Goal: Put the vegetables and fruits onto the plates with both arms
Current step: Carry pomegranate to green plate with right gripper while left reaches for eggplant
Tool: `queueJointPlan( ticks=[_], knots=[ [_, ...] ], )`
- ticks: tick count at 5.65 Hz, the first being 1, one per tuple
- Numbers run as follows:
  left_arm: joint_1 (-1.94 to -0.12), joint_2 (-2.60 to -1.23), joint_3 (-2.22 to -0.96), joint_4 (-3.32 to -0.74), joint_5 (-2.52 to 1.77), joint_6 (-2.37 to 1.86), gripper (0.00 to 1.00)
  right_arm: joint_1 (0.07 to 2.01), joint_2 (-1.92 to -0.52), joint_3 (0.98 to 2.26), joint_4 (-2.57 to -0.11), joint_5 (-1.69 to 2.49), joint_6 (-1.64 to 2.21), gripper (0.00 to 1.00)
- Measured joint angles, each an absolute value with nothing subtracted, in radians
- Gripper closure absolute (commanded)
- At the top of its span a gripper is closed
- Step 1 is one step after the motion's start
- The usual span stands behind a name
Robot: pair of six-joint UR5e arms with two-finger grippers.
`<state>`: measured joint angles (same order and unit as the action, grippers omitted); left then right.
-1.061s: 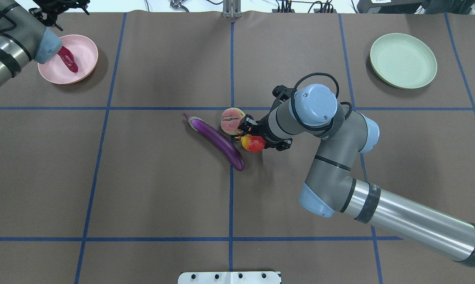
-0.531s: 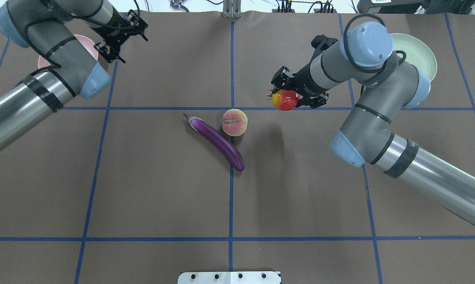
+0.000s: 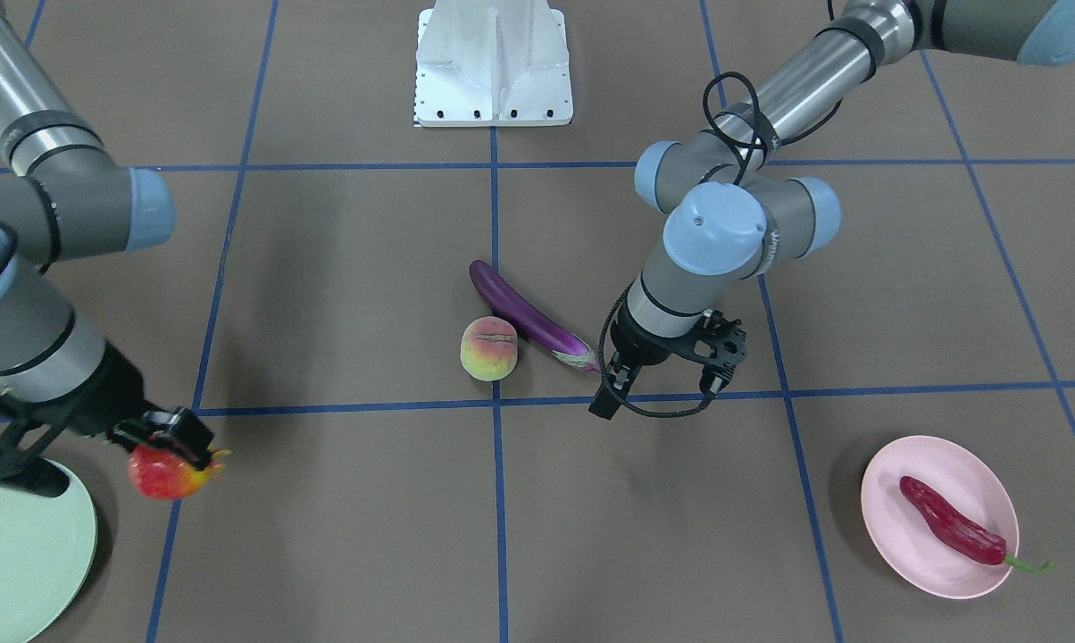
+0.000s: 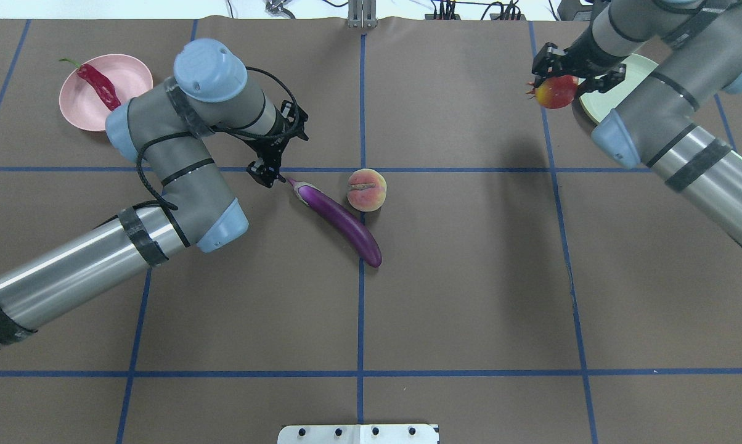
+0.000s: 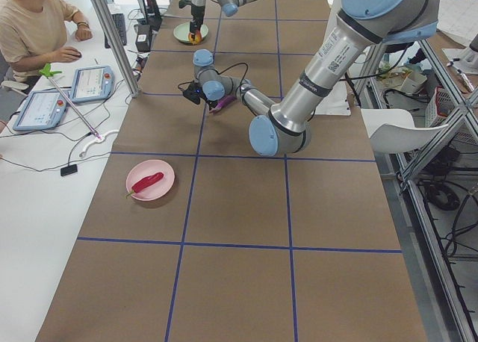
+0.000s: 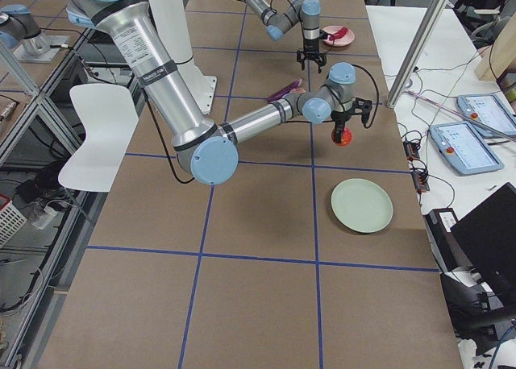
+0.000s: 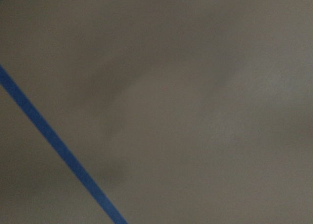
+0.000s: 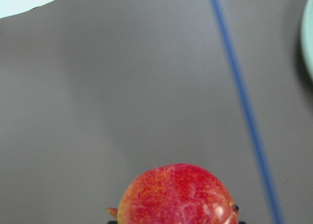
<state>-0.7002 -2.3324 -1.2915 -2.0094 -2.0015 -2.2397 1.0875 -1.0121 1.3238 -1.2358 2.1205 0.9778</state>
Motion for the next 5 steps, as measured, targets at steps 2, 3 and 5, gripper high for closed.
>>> queueJointPlan(
  ticks=[2, 3, 5],
  knots=[
    [-0.622, -2.35, -1.294, -1.966, -1.97, -2.288, 0.08, 1.17, -1.014, 1.219, -1.242, 2.122, 0.808, 1.0],
    [-0.605, -2.348, -1.293, -1.958, -1.969, -2.288, 0.14, 1.179, -1.016, 1.208, -1.242, 2.121, 0.794, 1.0],
    [-0.591, -2.353, -1.293, -1.938, -1.967, -2.289, 1.0, 1.194, -1.016, 1.159, -1.241, 2.115, 0.763, 1.0]
  ],
)
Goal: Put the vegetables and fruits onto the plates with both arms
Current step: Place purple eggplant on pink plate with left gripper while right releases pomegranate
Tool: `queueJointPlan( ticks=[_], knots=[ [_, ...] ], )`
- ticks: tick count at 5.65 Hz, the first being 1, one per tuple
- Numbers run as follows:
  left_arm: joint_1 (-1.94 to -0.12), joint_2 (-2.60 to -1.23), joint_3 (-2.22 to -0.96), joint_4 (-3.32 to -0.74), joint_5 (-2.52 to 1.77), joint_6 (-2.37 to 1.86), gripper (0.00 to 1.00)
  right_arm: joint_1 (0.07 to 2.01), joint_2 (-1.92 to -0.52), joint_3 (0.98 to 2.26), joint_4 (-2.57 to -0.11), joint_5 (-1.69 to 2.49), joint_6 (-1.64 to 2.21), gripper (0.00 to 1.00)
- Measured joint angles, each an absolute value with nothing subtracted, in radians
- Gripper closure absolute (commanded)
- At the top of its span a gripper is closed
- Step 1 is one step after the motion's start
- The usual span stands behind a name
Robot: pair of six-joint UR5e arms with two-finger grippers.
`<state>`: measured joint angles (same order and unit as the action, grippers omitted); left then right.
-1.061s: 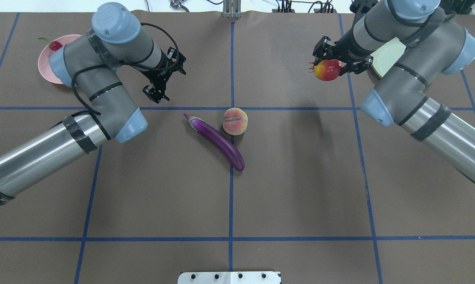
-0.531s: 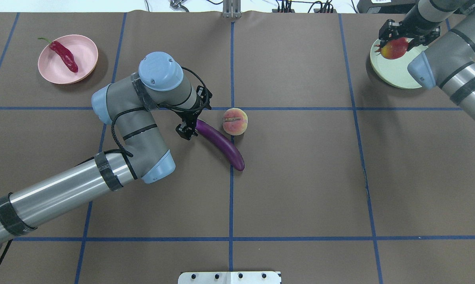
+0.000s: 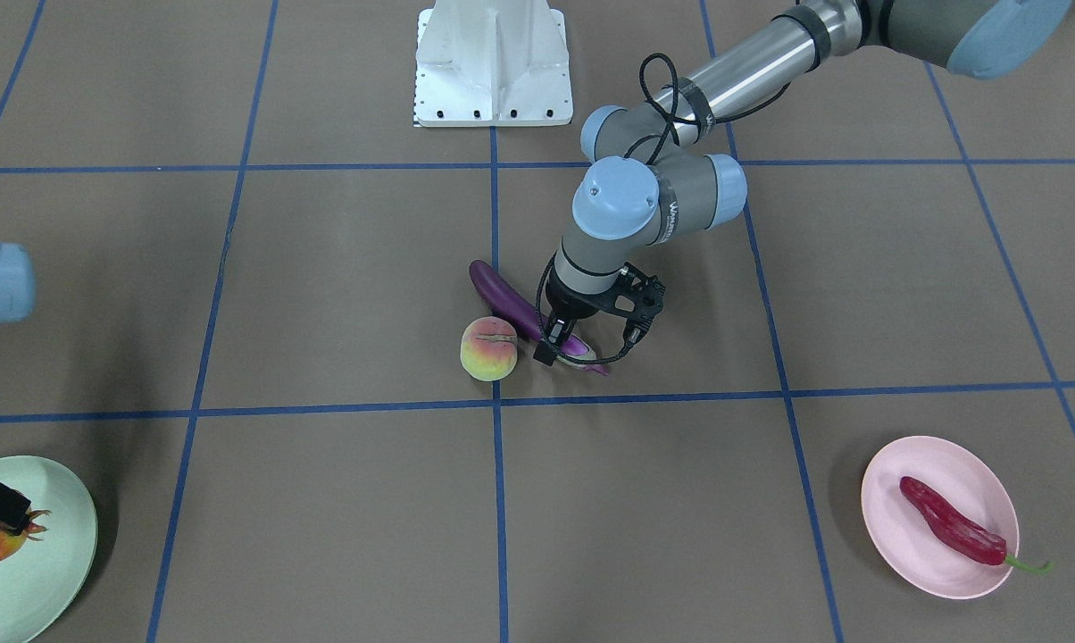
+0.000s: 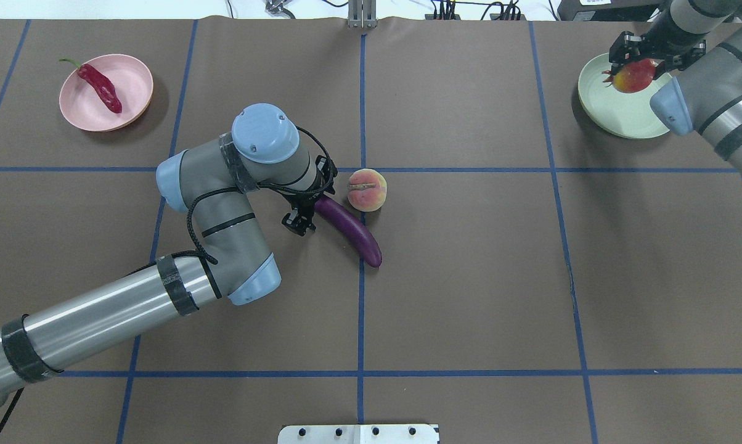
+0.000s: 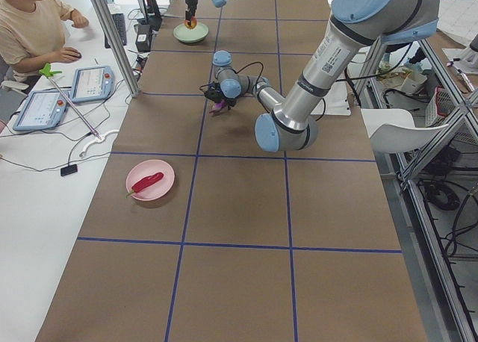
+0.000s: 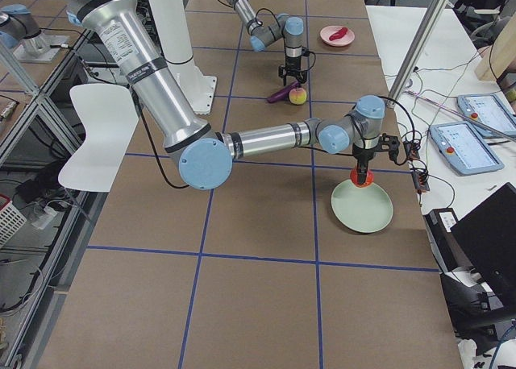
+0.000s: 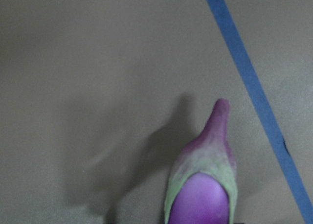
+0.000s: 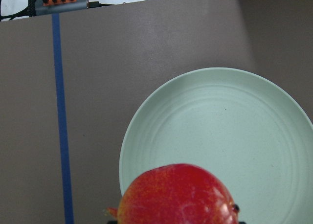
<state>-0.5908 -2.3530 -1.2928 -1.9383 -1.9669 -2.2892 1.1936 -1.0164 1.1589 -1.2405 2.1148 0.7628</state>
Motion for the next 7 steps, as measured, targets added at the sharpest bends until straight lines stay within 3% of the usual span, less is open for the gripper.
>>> queueJointPlan(
  ticks=[1, 2, 3, 5, 7],
  knots=[
    [-0.591, -2.355, -1.297, -1.923, -1.968, -2.289, 1.0, 1.197, -1.013, 1.12, -1.238, 2.097, 0.757, 1.0],
    [-0.6, -2.354, -1.322, -1.916, -1.97, -2.284, 1.0, 1.196, -1.009, 1.083, -1.236, 2.081, 0.756, 0.68],
    [-0.626, -2.339, -1.394, -1.883, -1.975, -2.269, 1.0, 1.192, -1.008, 1.052, -1.231, 2.076, 0.756, 0.01],
    [-0.704, -2.297, -1.599, -1.664, -1.993, -2.087, 1.0, 1.181, -1.025, 1.014, -1.169, 2.07, 0.756, 0.0],
    [-0.849, -2.276, -1.597, -1.546, -1.997, -1.845, 1.0, 1.171, -1.041, 1.075, -1.127, 2.072, 0.768, 0.0]
  ],
)
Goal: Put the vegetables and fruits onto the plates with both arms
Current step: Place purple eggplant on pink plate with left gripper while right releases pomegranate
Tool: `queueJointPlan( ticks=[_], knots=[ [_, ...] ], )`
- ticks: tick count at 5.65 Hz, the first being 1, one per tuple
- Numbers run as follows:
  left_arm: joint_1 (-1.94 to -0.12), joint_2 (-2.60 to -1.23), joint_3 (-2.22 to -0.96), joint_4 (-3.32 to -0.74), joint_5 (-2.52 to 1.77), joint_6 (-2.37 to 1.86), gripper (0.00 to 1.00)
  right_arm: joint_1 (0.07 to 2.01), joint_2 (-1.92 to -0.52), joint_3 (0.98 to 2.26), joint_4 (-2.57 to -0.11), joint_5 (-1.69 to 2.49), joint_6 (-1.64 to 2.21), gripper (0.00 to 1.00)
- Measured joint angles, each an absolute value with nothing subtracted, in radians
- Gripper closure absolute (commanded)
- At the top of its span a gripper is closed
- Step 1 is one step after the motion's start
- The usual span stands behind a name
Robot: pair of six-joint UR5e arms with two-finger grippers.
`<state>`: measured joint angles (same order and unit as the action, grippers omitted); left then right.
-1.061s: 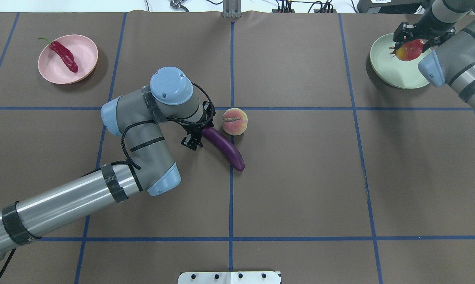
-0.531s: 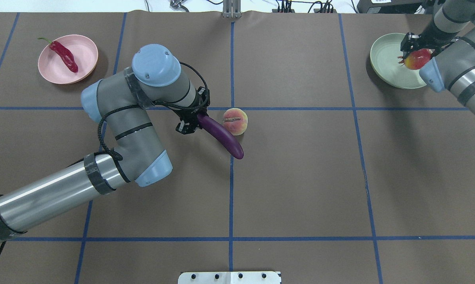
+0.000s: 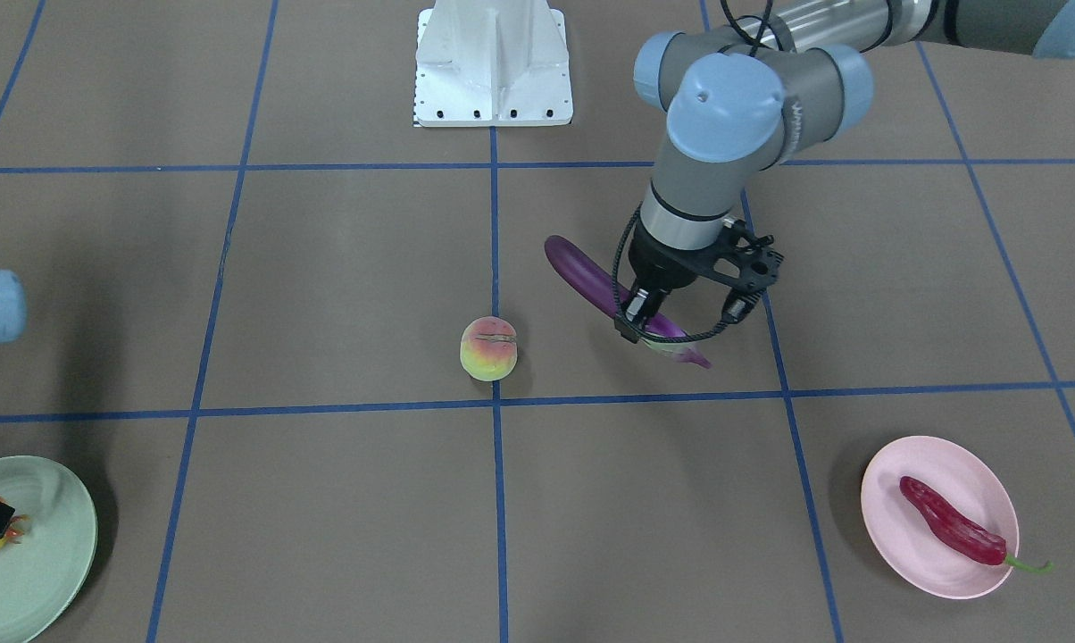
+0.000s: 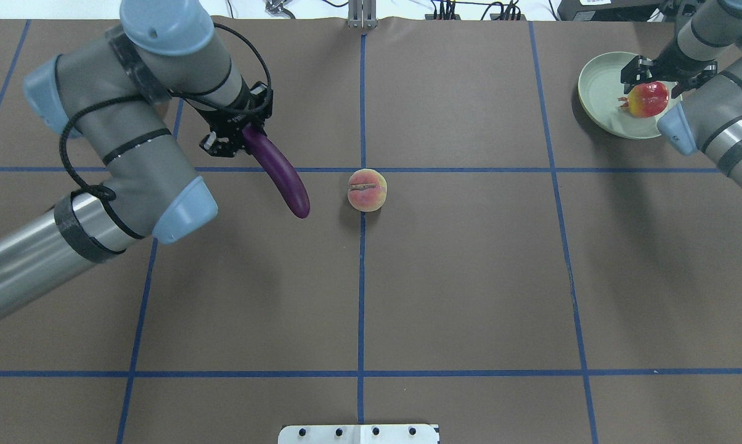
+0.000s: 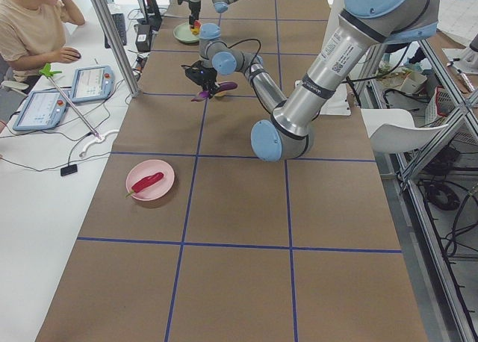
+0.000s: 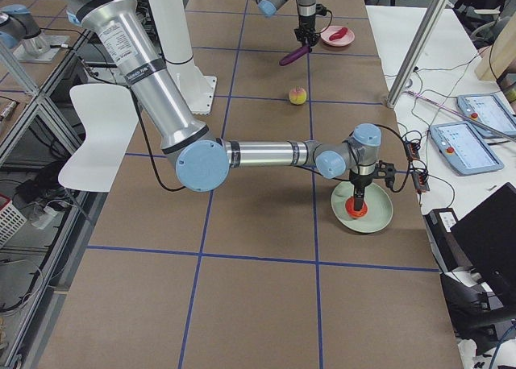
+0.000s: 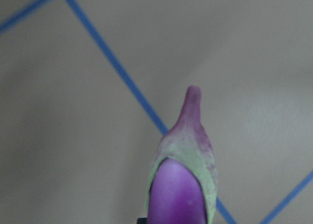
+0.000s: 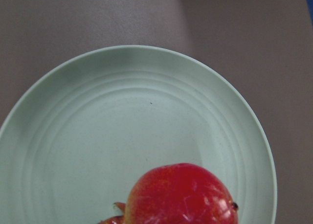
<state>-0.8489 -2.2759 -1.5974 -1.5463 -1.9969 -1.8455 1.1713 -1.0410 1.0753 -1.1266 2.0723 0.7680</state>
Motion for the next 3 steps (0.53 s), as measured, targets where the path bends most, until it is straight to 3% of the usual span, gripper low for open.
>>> queueJointPlan(
  ticks=[1, 3],
  knots=[
    [-0.941, -2.273, -1.508, -1.568, -1.999, -1.773, 1.0, 1.15, -1.058, 1.147, -1.124, 2.087, 0.806, 0.0],
    [-1.08, -2.282, -1.195, -1.811, -2.0, -1.688, 1.0, 1.089, -1.092, 1.28, -1.122, 2.13, 0.953, 0.0]
  ],
)
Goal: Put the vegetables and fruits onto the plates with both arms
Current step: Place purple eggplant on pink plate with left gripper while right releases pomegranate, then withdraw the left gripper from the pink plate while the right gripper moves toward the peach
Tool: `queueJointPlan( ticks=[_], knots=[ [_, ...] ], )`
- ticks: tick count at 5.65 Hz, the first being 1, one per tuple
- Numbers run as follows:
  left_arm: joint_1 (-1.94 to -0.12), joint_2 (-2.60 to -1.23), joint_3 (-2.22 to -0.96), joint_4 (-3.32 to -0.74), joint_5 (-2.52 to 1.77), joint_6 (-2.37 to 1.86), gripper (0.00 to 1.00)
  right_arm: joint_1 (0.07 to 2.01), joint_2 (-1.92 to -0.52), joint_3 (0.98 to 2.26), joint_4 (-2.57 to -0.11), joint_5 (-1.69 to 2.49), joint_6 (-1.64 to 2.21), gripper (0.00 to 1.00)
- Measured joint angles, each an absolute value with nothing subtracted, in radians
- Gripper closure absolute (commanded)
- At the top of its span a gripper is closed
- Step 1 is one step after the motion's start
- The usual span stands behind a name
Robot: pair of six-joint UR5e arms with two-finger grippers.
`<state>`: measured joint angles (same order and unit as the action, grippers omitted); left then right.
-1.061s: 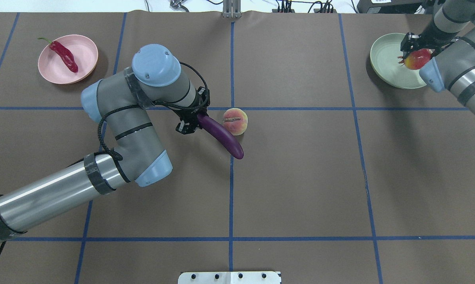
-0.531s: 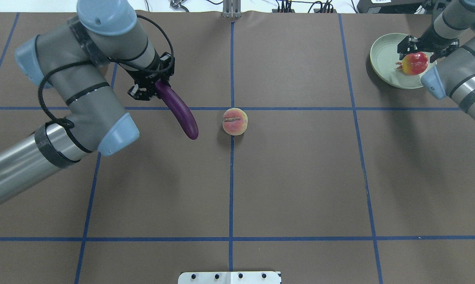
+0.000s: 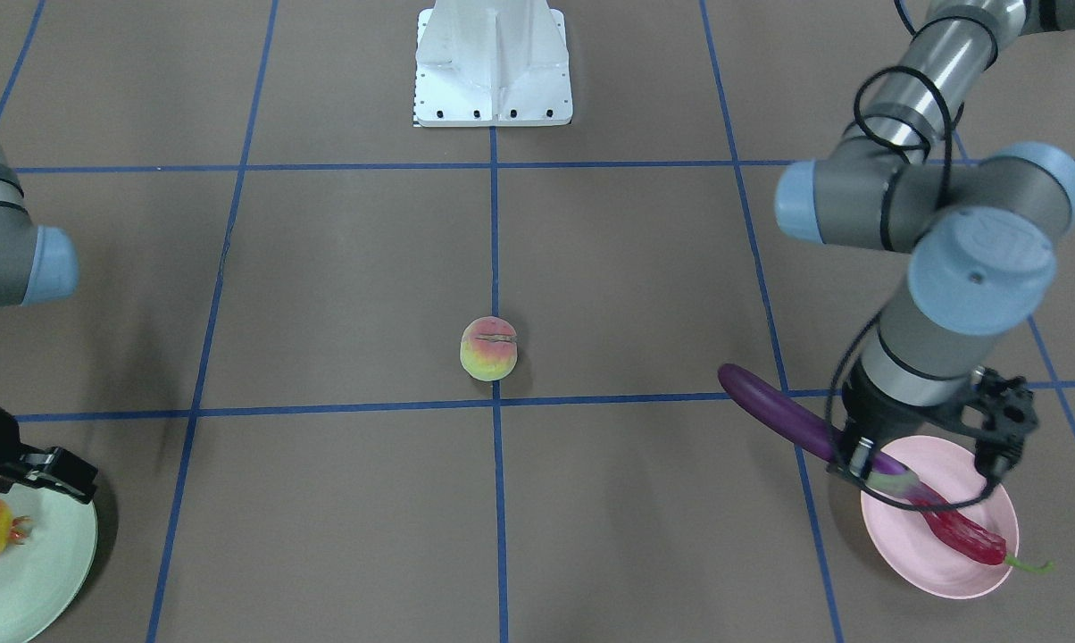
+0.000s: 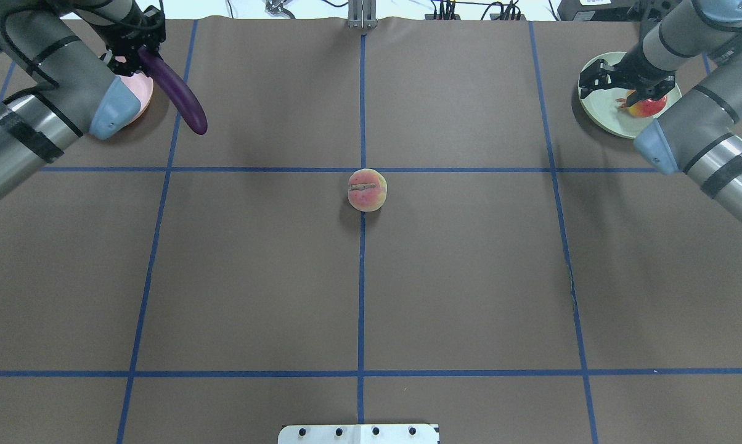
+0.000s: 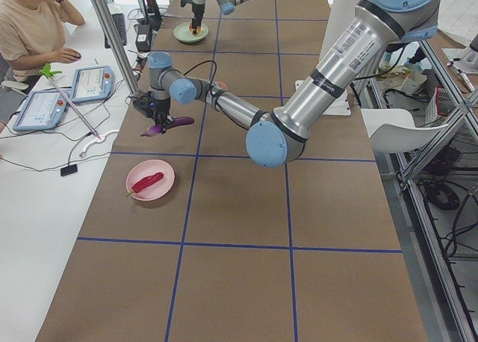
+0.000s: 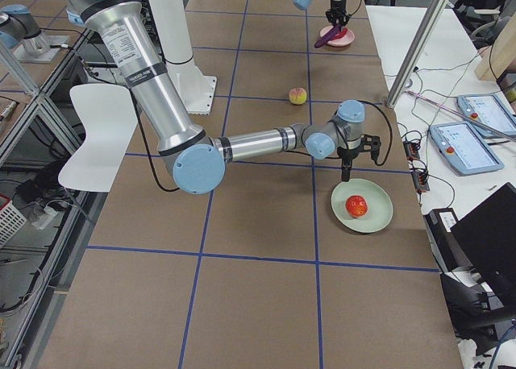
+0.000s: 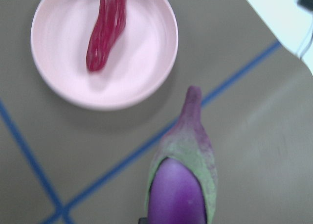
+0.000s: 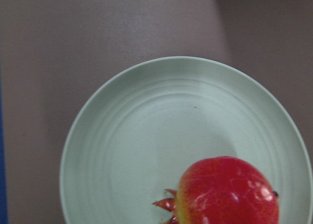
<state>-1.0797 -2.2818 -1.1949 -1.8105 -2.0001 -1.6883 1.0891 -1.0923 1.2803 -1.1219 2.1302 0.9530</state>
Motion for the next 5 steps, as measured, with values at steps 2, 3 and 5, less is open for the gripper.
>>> queueJointPlan(
  ticks=[2, 3, 5],
  knots=[
    [-1.147, -2.318, -0.954, -1.96, -1.999, -1.523, 1.0, 1.05, -1.118, 1.374, -1.124, 2.137, 1.044, 0.0],
    [-1.162, -2.334, -0.868, -2.012, -1.998, -1.474, 1.0, 1.04, -1.125, 1.401, -1.127, 2.137, 1.067, 0.0],
    [-1.172, -2.377, -0.772, -2.053, -1.996, -1.442, 1.0, 1.032, -1.128, 1.415, -1.129, 2.136, 1.08, 0.0]
  ],
)
